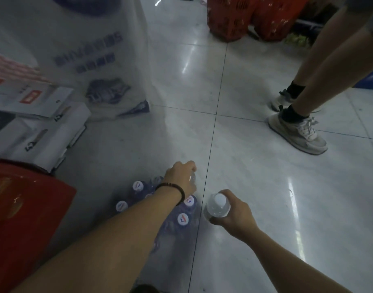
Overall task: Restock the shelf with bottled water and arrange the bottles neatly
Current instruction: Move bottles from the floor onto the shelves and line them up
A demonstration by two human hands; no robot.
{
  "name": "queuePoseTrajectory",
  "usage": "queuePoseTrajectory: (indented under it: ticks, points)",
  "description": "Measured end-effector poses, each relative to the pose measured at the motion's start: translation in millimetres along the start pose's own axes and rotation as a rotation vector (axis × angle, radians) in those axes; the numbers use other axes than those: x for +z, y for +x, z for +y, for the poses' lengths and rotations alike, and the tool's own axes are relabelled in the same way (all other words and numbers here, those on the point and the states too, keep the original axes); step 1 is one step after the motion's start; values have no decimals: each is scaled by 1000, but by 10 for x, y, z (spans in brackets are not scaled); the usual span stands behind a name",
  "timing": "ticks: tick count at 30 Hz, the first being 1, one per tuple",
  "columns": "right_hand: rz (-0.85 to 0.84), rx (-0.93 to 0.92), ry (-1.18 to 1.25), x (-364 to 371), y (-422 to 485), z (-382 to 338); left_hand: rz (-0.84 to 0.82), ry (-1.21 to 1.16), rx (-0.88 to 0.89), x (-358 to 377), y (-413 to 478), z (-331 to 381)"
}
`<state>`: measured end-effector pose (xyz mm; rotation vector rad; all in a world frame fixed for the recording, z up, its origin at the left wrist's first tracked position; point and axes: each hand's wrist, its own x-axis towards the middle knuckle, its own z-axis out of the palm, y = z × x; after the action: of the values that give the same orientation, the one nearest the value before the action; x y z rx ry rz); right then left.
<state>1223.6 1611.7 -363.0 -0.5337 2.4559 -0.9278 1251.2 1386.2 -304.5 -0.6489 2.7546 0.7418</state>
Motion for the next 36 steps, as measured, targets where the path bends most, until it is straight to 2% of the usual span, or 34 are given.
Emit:
queuePoseTrajectory:
  ticks: [8, 12, 14, 16, 18, 19, 22, 25, 30, 33, 36]
  points:
    - [248, -143, 182, -796, -343, -726, 217, -294, 92, -1087, -767, 140]
    - [227, -290, 361, -1064, -603, -1577, 326, -416, 118, -1833, -1528, 217]
    - [101, -327, 473, -1148, -734, -1978, 375, -497, 158, -2118, -1821, 236]
    - [-38, -425, 570, -1181, -1154, -2730, 541, -583, 161, -2676, -2544, 95]
    - [-155, -438, 663, -1197, -1255, -2952, 595, -685, 213, -2815, -2733, 118]
    - [-233, -456, 710, -1198, -1367, -3158, 678, -731, 214, -2944, -2928, 101]
    - [-370, -557, 757, -1117, -1808, -3847, 884, -962, 159, -3327, -3641, -13]
    - [-539, -638, 809, -1007, -2349, -4562, 1009, -1111, 120, -3591, -4277, -129]
    - [-844, -753, 796, -764, -3002, -5488, 1179, -1001, 44, -3852, -5338, -348]
    - [-1104, -797, 747, -680, -3304, -5972, 1296, -892, -20, -4069, -6001, -458]
    - [-1307, -947, 625, -585, -3749, -6540, 1397, -785, -59, -4338, -6750, -625]
